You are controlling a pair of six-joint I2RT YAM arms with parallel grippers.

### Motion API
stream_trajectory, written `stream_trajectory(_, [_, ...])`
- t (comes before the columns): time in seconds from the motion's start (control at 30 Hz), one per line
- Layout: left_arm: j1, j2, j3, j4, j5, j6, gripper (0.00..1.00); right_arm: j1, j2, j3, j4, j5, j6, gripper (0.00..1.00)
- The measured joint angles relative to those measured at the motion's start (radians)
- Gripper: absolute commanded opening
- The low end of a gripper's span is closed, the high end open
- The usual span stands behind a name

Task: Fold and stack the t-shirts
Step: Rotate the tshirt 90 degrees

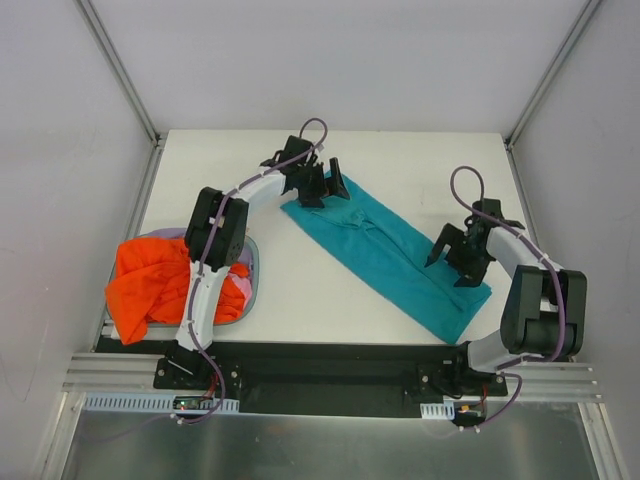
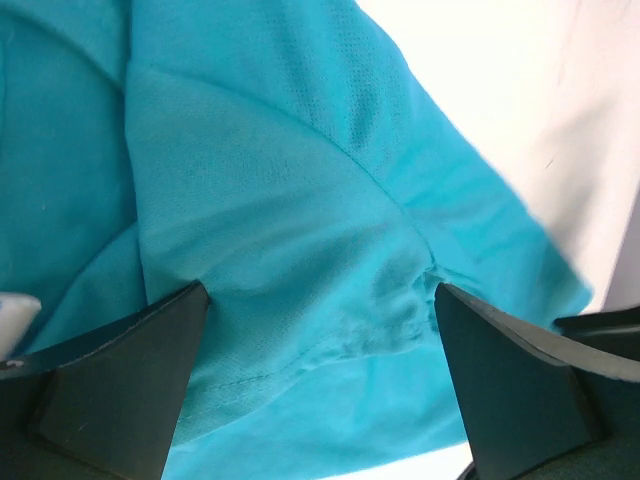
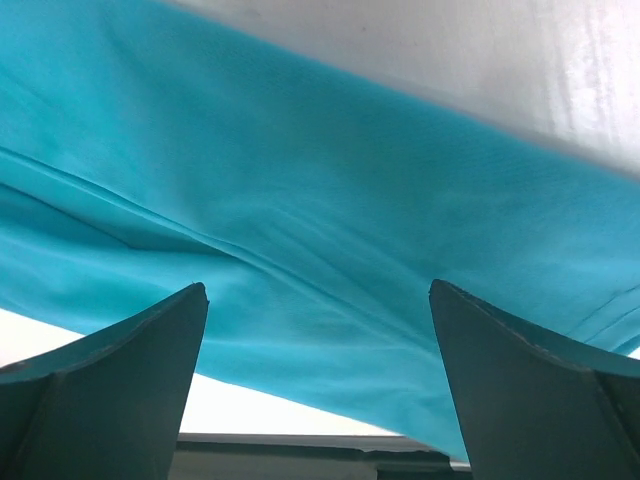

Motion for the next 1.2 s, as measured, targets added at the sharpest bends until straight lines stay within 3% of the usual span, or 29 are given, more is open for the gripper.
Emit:
stream_trajectory(0.23, [0.023,0.313,0.489,-0.037,0.071,-0.107,0.99,0.007,0.069,-0.007,0.027,-0.039,0.011,0.97])
stream_trajectory(0.37, [0.020,0.417,0.646,-0.019,0.075,-0.197,0.99,0.077,0.023,-0.056,0.045,-0.070,0.021,0.97])
stream_trajectory(0.47, [0.019,0.435,0.659,0.018,0.068,-0.262,0.99,0.227,-0.035,-0.116,0.041,-0.124,0.044,0.97])
stream_trajectory(0.63, [0.019,0.468,0.666,0.120,0.050,-0.371,0.99,0.583,-0.076,-0.178,0.051,-0.219,0.154,0.97])
stream_trajectory(0.8, [0.011,0.517,0.678,0.277,0.014,-0.478,0.99,0.916,-0.022,-0.113,0.062,-0.207,0.223,0.97])
stream_trajectory(0.93, [0.001,0.565,0.722,0.359,-0.029,-0.517,0.99,0.991,-0.016,0.000,-0.021,-0.117,0.229,0.97])
stream_trajectory(1.2, [0.000,0.566,0.724,0.394,-0.139,-0.503,0.99,0.976,-0.171,0.078,-0.126,0.061,0.238,0.97])
